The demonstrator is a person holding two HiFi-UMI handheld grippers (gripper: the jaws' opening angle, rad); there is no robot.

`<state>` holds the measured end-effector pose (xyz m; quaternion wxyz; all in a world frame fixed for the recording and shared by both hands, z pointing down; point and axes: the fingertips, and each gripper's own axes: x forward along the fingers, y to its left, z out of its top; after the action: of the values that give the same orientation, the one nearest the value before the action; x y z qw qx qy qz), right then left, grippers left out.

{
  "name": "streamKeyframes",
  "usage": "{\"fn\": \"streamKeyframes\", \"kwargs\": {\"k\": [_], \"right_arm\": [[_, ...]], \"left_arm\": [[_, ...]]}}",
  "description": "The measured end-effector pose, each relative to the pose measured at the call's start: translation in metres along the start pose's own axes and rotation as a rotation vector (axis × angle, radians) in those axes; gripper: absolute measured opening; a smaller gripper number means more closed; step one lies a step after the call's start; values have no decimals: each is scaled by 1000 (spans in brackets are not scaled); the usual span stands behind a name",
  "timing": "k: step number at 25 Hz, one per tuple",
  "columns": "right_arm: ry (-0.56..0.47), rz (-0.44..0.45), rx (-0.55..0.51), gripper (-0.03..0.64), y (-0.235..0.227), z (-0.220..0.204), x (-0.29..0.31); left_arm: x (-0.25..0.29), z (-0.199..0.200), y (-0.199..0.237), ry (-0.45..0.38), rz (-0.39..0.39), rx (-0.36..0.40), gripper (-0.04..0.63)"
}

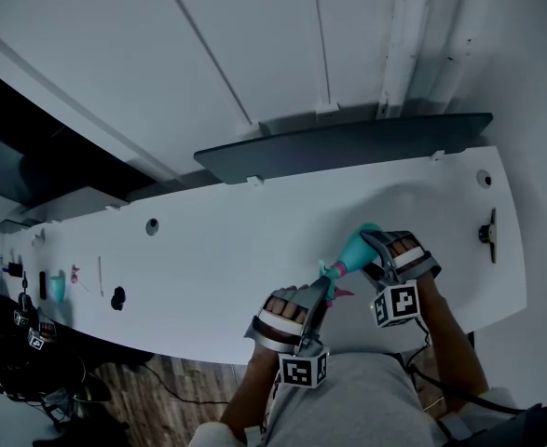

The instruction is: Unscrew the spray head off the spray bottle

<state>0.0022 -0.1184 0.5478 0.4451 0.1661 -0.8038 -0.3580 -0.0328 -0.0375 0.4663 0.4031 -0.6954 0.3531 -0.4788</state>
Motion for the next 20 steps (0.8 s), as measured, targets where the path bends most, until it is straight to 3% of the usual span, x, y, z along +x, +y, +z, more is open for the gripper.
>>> {"fn": "streamKeyframes", "kwargs": {"k": [3,6,12,16,20], "right_arm": [[22,-117,-101,373,-12,-2,-4],[26,-221,-154,371,-25,-1,-10],[40,-309,-187,371,-37,-4,-16],[74,-318,-139,371,-40,-17,-15],[59,-318,54,371,-42,-34,-16]], "left_arm": [[-1,-2,5,13,10,-84,94],[-3,-3,5,7,-17,-189,71],[-6,-4,9,-40,-62,-501,64],[-9,-11,17,-57,-64,-682,64],[-10,-21,23,-59,-34,-807,64]]}}
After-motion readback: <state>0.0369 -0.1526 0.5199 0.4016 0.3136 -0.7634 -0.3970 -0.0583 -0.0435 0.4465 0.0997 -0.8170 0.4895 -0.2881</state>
